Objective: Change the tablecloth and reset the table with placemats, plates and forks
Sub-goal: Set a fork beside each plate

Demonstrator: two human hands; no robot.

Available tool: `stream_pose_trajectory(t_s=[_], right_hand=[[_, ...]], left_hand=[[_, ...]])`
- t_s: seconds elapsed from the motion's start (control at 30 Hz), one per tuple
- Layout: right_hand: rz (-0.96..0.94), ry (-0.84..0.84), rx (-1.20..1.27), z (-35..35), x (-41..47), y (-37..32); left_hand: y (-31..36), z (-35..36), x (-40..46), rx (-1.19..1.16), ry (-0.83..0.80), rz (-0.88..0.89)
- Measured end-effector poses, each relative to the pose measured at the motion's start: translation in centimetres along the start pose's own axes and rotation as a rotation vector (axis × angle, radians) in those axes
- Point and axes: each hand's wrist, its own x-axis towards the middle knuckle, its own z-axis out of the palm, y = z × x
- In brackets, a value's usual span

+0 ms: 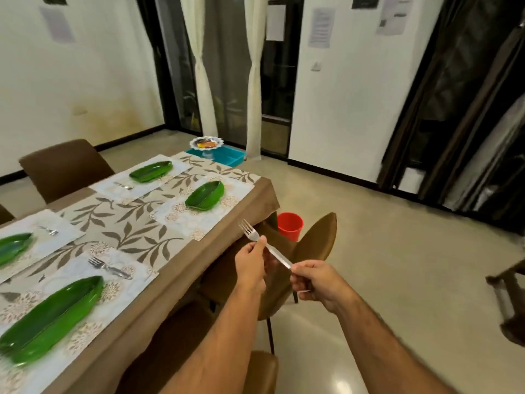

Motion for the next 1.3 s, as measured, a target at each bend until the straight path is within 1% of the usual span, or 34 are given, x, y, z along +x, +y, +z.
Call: stream_pose_trajectory(t_s=[0.1, 0.2, 0.3, 0.4, 0.5, 0.57, 0.67, 0.73, 0.87, 1.03, 1.13, 1.3], right_hand=[[-0.038, -0.076, -0.037, -4.4, 3.4, -2.1], [-0.031, -0.107, -0.021, -9.1, 6.6, -3.5], [-0.041, -0.124, -0.029, -12.5, 10.1, -5.4], [-0.062, -0.157, -0.027, -15.1, 15.1, -7.5], [-0.079, -0.227, -0.056, -17.1, 21.5, -9.3], [-0.069, -0.26, -0.094, -17.6, 24.8, -10.3], [-0.004, -0.363, -0.152, -18.6, 31.9, -12.6], [0.005, -0.408, -0.183, -18.8, 36.3, -14.7], [0.052, -0.479, -0.198, -17.4, 44.8, -18.0], [0.094, -0.599, -0.206, -15.5, 53.9, -20.7], [0.101, -0.647, -0.186, -14.5, 58.7, -22.2], [0.19, -0.76, -0.274, -14.4, 65.8, -24.3]], left_hand=[[-0.5, 4.9, 1.5, 0.004, 0.077, 0.048], [-2.1, 10.5, 2.7, -0.002, 0.117, 0.061], [-2.9, 15.4, 4.6, 0.005, 0.123, 0.086], [-2.9, 20.0, 8.3, 0.017, 0.133, 0.104], [-2.5, 23.9, 13.8, 0.005, 0.19, 0.14], [-2.1, 25.1, 17.1, -0.001, 0.217, 0.143], [-0.9, 27.3, 23.2, -0.036, 0.277, 0.112], [0.6, 28.6, 26.5, -0.079, 0.303, 0.101], [2.8, 30.6, 33.2, -0.122, 0.382, 0.091], [3.8, 31.9, 40.9, -0.184, 0.488, 0.087], [4.0, 33.4, 44.7, -0.184, 0.539, 0.108], [4.8, 37.3, 49.0, -0.233, 0.698, 0.11]])
